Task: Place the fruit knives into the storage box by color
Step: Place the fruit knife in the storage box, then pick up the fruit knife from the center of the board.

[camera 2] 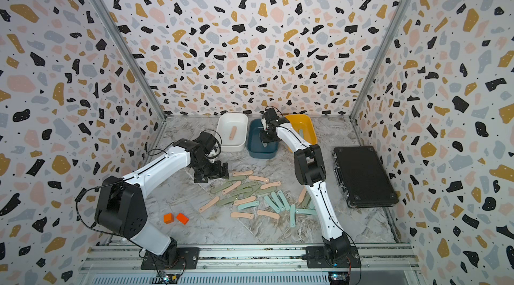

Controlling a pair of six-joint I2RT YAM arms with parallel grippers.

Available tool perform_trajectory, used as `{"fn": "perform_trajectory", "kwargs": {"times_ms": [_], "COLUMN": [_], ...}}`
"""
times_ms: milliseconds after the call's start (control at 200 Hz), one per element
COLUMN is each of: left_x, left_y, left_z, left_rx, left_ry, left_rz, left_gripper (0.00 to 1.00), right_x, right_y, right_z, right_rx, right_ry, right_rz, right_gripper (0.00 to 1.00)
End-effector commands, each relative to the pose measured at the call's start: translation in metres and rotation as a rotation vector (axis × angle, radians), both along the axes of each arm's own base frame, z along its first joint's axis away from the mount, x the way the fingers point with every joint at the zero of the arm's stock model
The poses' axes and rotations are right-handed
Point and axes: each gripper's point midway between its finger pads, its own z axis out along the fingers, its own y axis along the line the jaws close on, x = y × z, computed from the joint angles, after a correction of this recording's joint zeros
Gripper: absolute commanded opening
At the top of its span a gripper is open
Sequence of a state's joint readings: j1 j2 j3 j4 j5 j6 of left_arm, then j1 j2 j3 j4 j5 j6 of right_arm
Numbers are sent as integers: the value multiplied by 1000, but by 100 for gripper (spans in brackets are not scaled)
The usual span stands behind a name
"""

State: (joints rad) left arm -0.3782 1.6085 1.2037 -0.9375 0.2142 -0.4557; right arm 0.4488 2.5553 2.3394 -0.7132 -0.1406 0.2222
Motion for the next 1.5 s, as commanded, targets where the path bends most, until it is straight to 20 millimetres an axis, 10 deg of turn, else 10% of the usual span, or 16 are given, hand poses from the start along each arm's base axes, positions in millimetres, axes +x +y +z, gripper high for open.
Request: {"fn": "perform_trajectory", "kwargs": {"times_ms": [0, 330, 811, 1156, 1492], "left_x": [-8, -39, -69, -71, -74], "left_y": [12, 32, 29, 37, 52], "left_z": [-6, -35, -75, -79, -73], "left_rx": [41, 138, 271, 308, 363], "left_ry": [4, 89, 192, 194, 153], "left_rz": [2, 2, -53, -8, 53], "left_gripper": [99, 99, 88, 60, 55], "right_x": [2, -56, -158, -172, -177], "right_y": [-5, -11, -18, -21, -20], "right_z": [48, 151, 112, 110, 107], "right_rx": [4, 140, 163, 186, 215], "right_ry": [-62, -145, -18, -6, -3], "right_rz": [1, -2, 57, 63, 65], "right_gripper": [39, 61, 70, 71, 71]}}
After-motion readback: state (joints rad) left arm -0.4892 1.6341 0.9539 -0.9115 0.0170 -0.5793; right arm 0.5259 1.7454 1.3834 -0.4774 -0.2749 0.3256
